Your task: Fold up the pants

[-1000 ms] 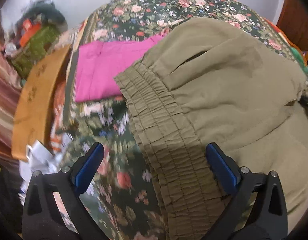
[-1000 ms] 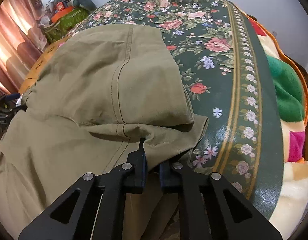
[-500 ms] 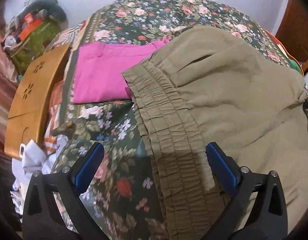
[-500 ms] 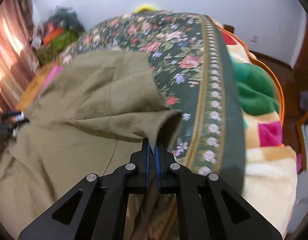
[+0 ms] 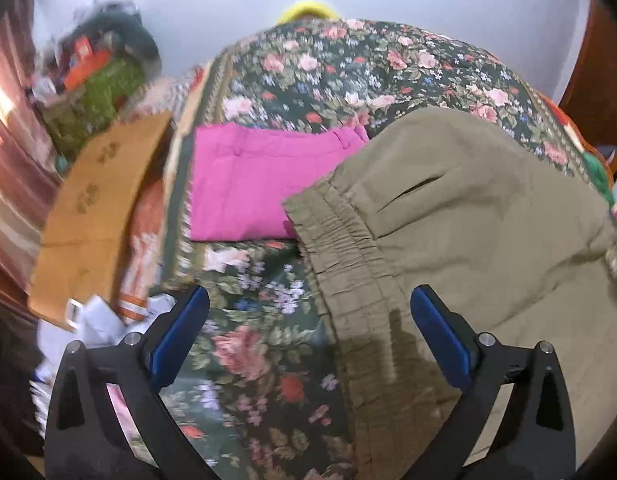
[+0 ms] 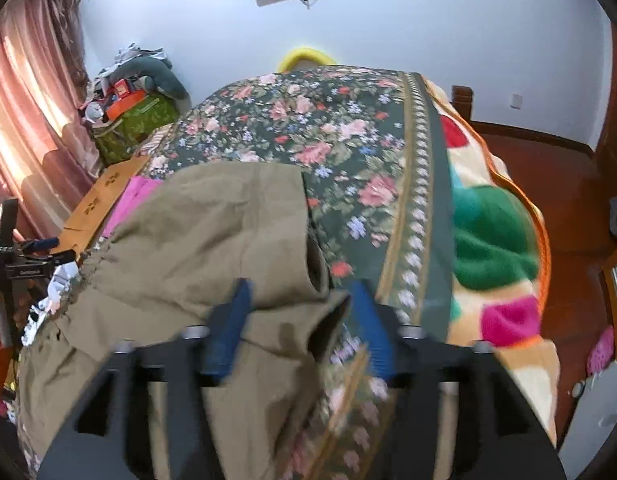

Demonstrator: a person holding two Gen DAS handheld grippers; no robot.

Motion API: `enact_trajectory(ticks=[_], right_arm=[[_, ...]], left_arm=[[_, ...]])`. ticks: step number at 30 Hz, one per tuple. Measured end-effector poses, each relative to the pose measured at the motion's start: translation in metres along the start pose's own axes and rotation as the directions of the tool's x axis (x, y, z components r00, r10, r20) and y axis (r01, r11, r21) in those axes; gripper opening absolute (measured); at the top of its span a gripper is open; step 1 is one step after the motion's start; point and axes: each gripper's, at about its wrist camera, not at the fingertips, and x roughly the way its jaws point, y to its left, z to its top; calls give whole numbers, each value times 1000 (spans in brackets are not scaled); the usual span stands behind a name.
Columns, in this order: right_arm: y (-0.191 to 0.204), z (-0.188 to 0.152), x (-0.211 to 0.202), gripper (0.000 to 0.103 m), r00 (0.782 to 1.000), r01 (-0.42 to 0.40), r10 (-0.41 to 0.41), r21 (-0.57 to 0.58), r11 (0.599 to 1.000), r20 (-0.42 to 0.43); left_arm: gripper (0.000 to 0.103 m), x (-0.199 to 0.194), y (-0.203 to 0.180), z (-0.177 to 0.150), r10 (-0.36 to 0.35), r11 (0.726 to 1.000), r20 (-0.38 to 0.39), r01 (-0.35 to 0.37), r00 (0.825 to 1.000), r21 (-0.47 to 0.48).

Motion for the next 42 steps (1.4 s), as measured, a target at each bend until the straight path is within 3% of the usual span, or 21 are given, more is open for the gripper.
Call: enact_trajectory(ticks=[7, 11, 14, 16, 18, 20, 22, 27, 31, 33, 35, 42], right_arm=[[-2, 5, 51, 62, 989, -61, 62, 8, 998, -135], [-6, 3, 73, 63, 967, -151, 155, 37, 988, -200], [-6, 0, 78, 58, 962, -175, 181, 47, 983, -205], [-4, -2, 79, 29, 963, -175, 176, 23, 984, -204], [-3, -5, 80, 13, 967, -157, 153, -2, 988, -206], [-4, -8, 76, 11, 970, -159, 152, -23, 987, -188], [-2, -11, 70, 8, 975, -138, 124, -68, 988, -182], [-11, -19, 52, 5, 973, -130, 111, -87, 988, -201], [-21, -24, 41, 3, 981, -82, 69, -64, 995, -181], [-25, -29, 44, 3, 977, -83, 77, -24, 996, -198], [-22, -36, 48, 3, 977, -64, 55, -35, 997, -206], [-14, -28, 44, 5, 977, -30, 12, -83, 996, -214]], left_arm=[[102, 48, -7, 4, -130, 991, -147, 125, 980, -44], [102, 57, -21, 5, -169, 985, -165, 170, 972, -9], [102, 60, -35, 7, -190, 980, -159, 198, 969, 36], [102, 61, -43, 7, -169, 981, -160, 182, 973, 71], [102, 62, -50, 9, -154, 981, -154, 170, 976, 98], [100, 63, -52, 11, -146, 982, -146, 162, 978, 102], [89, 62, -53, 14, -142, 982, -137, 156, 980, 104], [76, 54, -60, 17, -170, 972, -125, 187, 977, 141], [69, 52, -68, 17, -88, 977, -92, 104, 992, 188], [68, 57, -65, 16, -43, 981, -88, 59, 995, 182], [69, 60, -59, 15, -58, 986, -91, 71, 994, 148], [73, 54, -55, 12, -11, 994, -88, 21, 996, 104]])
